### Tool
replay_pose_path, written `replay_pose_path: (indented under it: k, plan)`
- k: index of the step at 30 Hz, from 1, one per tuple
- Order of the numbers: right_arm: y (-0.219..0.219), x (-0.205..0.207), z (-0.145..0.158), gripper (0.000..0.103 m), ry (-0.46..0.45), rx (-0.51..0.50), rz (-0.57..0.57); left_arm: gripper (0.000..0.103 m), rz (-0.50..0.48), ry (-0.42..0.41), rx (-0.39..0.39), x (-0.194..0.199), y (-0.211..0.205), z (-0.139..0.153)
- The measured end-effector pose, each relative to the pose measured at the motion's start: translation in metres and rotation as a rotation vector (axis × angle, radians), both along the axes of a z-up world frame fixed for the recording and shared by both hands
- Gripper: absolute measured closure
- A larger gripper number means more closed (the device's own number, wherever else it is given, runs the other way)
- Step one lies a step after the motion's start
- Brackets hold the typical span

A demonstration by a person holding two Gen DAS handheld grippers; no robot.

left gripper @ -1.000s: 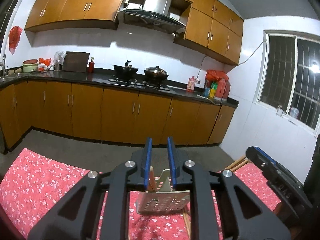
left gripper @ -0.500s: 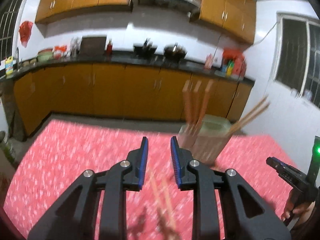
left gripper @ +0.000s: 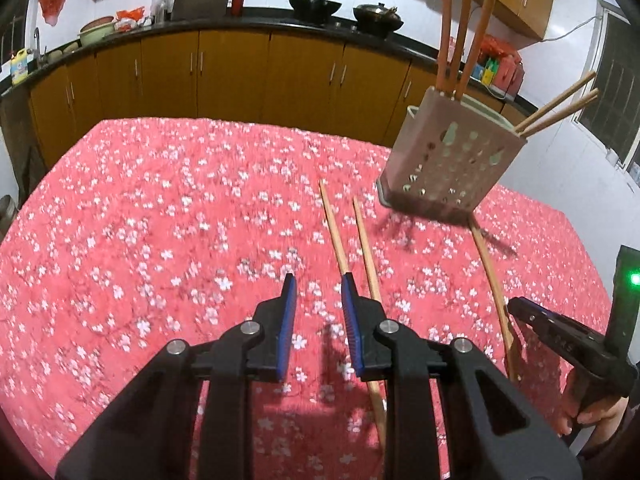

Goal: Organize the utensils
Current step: 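Grasp another bamboo chopstick with the left tool while the right tool grasps one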

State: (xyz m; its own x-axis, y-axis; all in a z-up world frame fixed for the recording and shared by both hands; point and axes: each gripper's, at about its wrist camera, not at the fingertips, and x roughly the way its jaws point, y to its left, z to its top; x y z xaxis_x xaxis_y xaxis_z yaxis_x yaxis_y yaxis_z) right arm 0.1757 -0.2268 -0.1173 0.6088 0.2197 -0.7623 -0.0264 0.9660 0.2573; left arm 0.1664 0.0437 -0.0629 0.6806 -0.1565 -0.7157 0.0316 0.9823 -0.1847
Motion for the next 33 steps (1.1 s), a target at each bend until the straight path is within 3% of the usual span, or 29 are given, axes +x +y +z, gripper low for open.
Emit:
replay_pose_path:
  k: [6, 10, 19, 23, 29, 33]
  plan:
    - [0.010, 0.000, -0.002, 0.087, -0.008, -0.049, 0.016, 0.079, -0.002, 0.025, -0.005, 0.001, -0.003, -0.008]
    - [0.010, 0.000, -0.003, 0.095, -0.015, -0.100, 0.005, 0.079, -0.009, 0.037, -0.015, 0.001, -0.005, -0.013]
    - [-0.041, -0.003, -0.007, 0.096, -0.009, -0.105, -0.174, 0.079, -0.051, 0.071, -0.043, 0.000, -0.009, -0.026]
    - [-0.051, -0.007, -0.007, 0.096, -0.010, -0.101, -0.187, 0.079, -0.079, 0.090, -0.050, 0.000, -0.016, -0.033]
    - [-0.050, -0.008, -0.007, 0.096, -0.017, -0.112, -0.183, 0.080, -0.112, 0.101, -0.035, 0.000, -0.028, -0.038]
    - [-0.047, -0.006, -0.006, 0.096, -0.018, -0.109, -0.181, 0.085, -0.119, 0.122, 0.014, 0.002, -0.036, -0.046]
